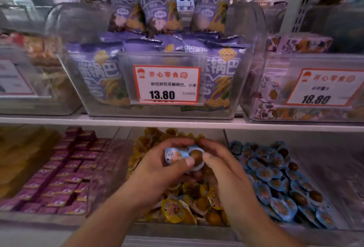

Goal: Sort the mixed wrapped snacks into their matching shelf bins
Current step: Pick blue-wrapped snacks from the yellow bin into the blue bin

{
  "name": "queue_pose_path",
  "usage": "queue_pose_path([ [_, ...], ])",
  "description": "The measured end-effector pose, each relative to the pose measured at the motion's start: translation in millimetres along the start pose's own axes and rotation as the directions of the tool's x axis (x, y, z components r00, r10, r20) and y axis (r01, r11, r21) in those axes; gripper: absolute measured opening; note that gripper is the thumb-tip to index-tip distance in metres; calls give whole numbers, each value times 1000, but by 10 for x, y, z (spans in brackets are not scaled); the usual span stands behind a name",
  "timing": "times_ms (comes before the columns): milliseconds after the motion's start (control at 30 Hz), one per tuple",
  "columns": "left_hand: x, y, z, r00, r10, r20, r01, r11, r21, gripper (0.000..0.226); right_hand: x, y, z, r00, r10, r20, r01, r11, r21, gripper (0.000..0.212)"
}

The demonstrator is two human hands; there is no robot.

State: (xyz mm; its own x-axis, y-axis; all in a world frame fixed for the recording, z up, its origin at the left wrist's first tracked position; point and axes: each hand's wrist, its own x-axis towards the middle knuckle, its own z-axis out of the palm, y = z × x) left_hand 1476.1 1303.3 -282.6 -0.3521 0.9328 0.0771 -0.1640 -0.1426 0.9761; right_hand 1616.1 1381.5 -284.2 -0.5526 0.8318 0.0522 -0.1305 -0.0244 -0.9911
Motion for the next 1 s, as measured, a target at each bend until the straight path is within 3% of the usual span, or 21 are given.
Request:
queue_pose_path([
  [67,-77,-75,-7,989,139,-44,-116,934,337,45,4,7,125,942,310,129,-335,891,307,28],
  [133,-156,-158,-26,973,225,-53,-154,802,577,61,8,2,177,863,427,269,-505,740,444,42],
  [233,-202,-226,-55,947,311,-76,-173,697,695,81,32,9,218,826,446,345,-563,626,540,44],
  [367,-163,-243,-91,900,410,-146,-219,718,661,73,57,49,258,826,474,305,-554,586,592,43],
  [500,-129,-230,-50,857,469,-213,-286,777,561,44,64,75,222,827,467,314,-560,634,533,44],
  [600,-115,-238,1,859,465,-216,-291,789,540,41,58,72,160,826,450,340,-564,651,508,43],
  [700,-139,-287,164,880,469,-77,-307,685,660,49,-4,28,110,845,390,365,-532,678,508,38],
  [767,-140,-332,325,887,461,17,-324,597,734,57,-47,6,73,905,336,260,-422,781,461,28],
  [867,-109,-395,510,882,439,169,-407,530,744,79,-69,-48,-106,976,213,46,-218,957,192,8],
  [1000,-92,-450,693,860,386,333,-482,401,779,92,-45,-156,-594,988,152,-32,-146,976,159,17],
])
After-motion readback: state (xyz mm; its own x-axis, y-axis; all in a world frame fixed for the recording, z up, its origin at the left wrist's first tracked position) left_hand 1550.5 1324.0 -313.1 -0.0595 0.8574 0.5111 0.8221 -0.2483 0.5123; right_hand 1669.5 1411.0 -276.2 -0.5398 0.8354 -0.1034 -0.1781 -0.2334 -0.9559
